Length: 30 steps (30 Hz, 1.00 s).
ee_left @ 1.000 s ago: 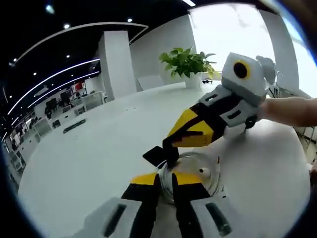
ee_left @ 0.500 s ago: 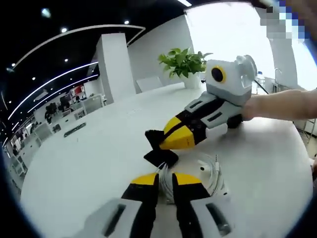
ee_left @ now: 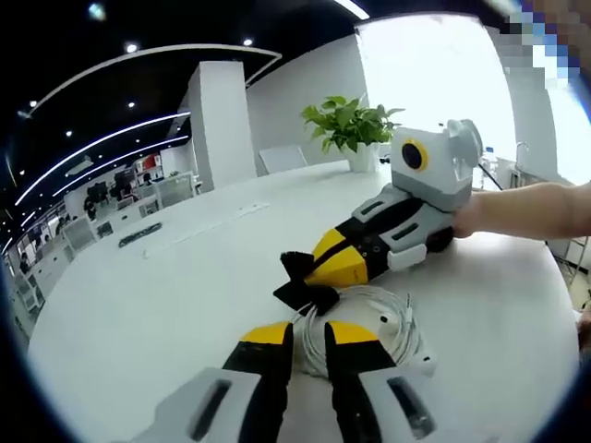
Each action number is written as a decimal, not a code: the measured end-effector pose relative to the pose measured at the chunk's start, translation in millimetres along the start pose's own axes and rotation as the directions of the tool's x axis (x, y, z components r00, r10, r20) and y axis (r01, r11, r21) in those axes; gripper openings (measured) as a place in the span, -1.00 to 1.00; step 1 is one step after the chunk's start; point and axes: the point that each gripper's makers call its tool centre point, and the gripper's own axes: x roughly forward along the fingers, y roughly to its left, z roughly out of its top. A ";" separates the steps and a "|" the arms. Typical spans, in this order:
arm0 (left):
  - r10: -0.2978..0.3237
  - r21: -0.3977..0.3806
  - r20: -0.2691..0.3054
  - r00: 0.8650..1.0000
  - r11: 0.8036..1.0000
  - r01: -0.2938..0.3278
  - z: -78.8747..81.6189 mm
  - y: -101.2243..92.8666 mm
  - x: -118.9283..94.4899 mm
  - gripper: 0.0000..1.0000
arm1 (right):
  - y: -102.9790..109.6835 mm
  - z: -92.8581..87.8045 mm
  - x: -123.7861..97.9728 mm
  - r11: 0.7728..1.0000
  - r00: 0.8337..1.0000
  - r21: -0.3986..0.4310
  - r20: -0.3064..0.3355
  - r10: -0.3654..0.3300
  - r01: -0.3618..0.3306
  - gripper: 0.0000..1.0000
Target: Peel open the Velcro strap on the desktop, arrange the wired earphones neatly onto it, and close the Velcro strap to secure them.
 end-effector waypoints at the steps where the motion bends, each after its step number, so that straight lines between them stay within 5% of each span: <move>1: 0.000 -0.004 0.000 1.000 1.000 0.000 -0.4 0.6 0.7 -0.61 | -0.2 -0.2 0.0 1.000 1.000 -0.001 -0.002 -0.002 0.002 -0.89; 30: -0.018 -0.132 0.063 0.998 0.991 0.027 0.7 4.7 6.3 -0.60 | -5.9 -9.4 4.5 0.999 0.998 0.035 -0.060 -0.022 0.025 -0.89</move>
